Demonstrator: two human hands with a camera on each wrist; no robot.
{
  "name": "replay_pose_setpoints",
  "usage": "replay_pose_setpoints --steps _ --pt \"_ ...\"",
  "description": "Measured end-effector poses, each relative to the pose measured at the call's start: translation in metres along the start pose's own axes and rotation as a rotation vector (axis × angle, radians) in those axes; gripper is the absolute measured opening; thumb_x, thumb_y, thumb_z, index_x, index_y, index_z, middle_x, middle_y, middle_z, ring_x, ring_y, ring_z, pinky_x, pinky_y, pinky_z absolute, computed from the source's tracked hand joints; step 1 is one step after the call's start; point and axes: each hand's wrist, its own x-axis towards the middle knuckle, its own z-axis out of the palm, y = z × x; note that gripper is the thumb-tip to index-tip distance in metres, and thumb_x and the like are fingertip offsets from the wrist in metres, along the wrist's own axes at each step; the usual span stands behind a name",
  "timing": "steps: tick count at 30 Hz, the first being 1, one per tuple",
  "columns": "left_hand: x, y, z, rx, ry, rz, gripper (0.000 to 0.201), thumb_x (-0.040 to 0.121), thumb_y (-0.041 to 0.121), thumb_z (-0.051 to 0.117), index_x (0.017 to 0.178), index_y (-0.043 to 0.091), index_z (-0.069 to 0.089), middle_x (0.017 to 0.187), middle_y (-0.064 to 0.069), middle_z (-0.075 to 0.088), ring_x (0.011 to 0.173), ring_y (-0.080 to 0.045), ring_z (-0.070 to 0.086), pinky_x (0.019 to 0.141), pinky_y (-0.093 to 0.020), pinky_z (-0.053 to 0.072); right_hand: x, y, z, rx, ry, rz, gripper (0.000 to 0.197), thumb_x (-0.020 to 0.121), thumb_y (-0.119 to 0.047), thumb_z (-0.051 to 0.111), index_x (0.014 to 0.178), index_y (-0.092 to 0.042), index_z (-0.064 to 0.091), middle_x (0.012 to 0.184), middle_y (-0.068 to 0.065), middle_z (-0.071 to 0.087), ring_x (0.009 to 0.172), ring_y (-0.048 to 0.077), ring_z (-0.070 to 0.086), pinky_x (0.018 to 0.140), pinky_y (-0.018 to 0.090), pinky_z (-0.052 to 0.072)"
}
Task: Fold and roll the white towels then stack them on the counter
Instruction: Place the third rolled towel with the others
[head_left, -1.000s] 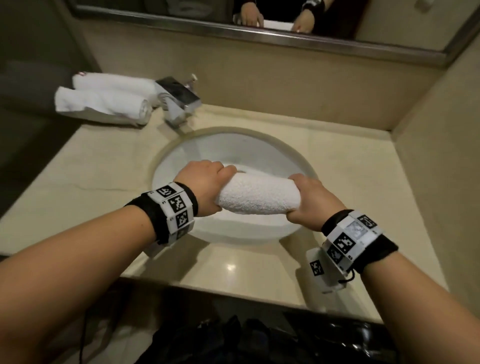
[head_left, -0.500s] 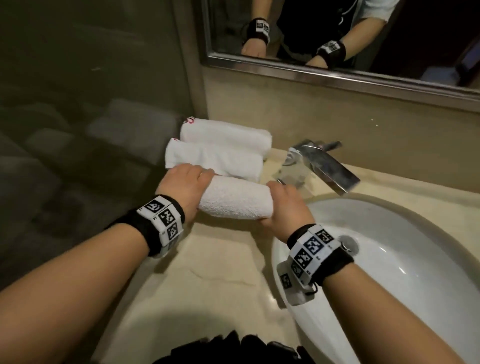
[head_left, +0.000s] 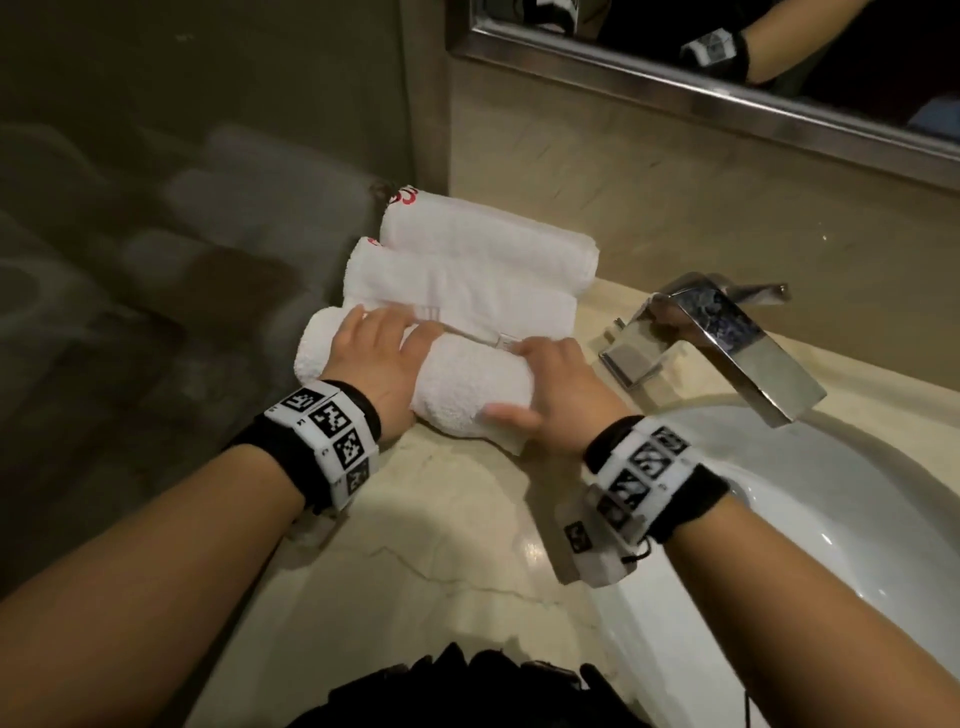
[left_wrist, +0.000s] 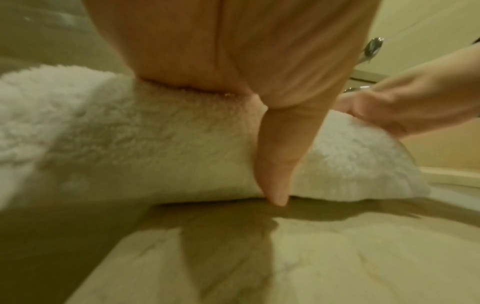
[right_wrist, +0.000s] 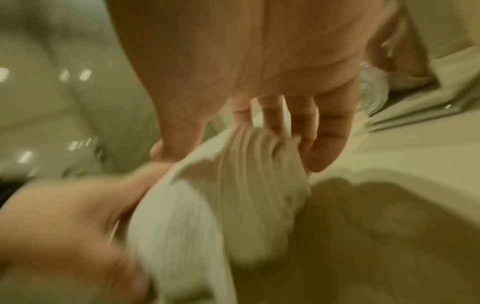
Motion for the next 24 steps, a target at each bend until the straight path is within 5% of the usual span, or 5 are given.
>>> replay_pose_setpoints --steps 4,10,15,18,24 --pt "-0.004 -0.004 -0.004 -0.001 -0.055 0.004 0.102 0.064 0.054 0.069 0.143 0.031 0.009 0.146 -0.003 0.016 0.140 -0.024 0.009 0.116 -0.042 -0.008 0.025 0.013 -0.029 0.245 0.242 0.209 0.052 0.082 -0.049 0.057 0.120 -0.018 0.041 0.120 0.008 0.052 0.100 0.023 0.056 0.081 0.031 0.043" --pt "-0.008 -0.007 -0.005 -0.034 -0.017 -0.067 0.092 0.071 0.055 0.064 0.143 0.029 0.014 0.147 -0.003 0.020 0.140 -0.023 0.012 0.116 -0.042 -0.006 0.056 0.003 -0.019 0.119 0.081 0.287 0.057 0.087 -0.037 0.056 0.127 -0.003 0.034 0.125 0.016 0.055 0.112 0.032 0.053 0.078 0.029 0.036" --pt "-0.008 -0.007 -0.008 -0.035 -0.025 -0.058 0.092 0.071 0.054 0.065 0.143 0.030 0.013 0.148 -0.003 0.019 0.140 -0.023 0.011 0.117 -0.041 -0.004 0.059 0.013 -0.035 0.168 0.092 0.283 0.054 0.085 -0.047 0.053 0.119 -0.006 0.042 0.110 0.007 0.057 0.092 0.023 0.055 0.076 0.030 0.041" --pt "-0.008 -0.007 -0.010 -0.037 -0.023 -0.053 0.092 0.071 0.052 0.065 0.144 0.028 0.014 0.148 -0.003 0.019 0.140 -0.023 0.012 0.117 -0.040 -0.004 0.077 0.013 -0.047 0.149 0.133 0.358 0.052 0.091 -0.044 0.045 0.119 0.000 0.046 0.114 0.016 0.058 0.101 0.031 0.057 0.085 0.035 0.046" --pt "-0.014 -0.017 -0.011 0.000 -0.003 -0.131 0.094 0.074 0.051 0.064 0.145 0.016 0.013 0.148 -0.007 0.021 0.140 -0.025 0.013 0.118 -0.038 0.001 0.089 -0.005 -0.050 -0.118 -0.040 0.349 0.054 0.094 -0.042 0.037 0.110 0.005 0.057 0.110 0.021 0.062 0.094 0.032 0.058 0.072 0.031 0.040"
